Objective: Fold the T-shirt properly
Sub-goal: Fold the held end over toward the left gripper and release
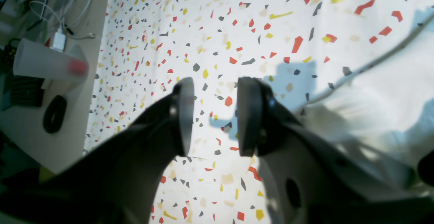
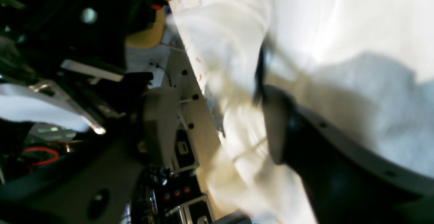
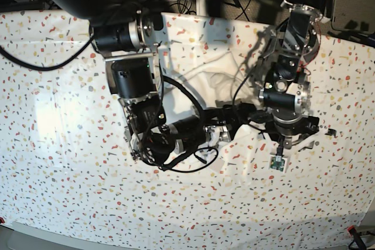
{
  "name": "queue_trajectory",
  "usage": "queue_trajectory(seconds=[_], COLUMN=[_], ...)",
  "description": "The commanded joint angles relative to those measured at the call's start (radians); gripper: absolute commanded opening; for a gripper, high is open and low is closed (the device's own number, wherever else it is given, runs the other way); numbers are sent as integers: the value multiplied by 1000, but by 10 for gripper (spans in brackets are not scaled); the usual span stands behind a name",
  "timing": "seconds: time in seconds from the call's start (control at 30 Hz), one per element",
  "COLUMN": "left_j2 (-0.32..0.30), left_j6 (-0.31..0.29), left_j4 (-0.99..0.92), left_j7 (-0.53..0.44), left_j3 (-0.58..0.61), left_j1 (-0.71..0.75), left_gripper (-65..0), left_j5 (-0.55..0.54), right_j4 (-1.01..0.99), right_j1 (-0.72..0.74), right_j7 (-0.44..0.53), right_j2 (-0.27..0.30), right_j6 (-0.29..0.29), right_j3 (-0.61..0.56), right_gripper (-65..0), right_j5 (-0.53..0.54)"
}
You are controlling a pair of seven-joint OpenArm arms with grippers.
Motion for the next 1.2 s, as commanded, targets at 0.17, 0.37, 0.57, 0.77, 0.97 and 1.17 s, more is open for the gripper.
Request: queue_trajectory(seconds=[0.17,0.37,0.57,0.77,0.97,1.17], left_j2=[-1,-1,-1,0,0,-10], left_j6=[8,8,7,8,-56,-146], left_j4=[17,17,17,17,55,307], left_j7=[-18,-18,-63,-78,-88,-145], left_j3=[-1,-1,-1,0,3,88], left_j1=[-22,-22,-22,-21,2,154], left_gripper=[-443,-443,-443,-443,-444,-450], left_j5=[15,11,11,6,-166,-266], right_j4=[16,16,16,16,16,16], right_j1=[36,48,107,174,194,194], right_j7=[4,4,4,4,340,530], right_j2=[-9,-8,-3,0,7,15], right_j6=[2,2,2,2,2,2], right_j3=[0,0,0,2,2,2], right_gripper=[-195,-195,-195,-195,-195,-195], right_j5=[96,96,96,76,-301,-640])
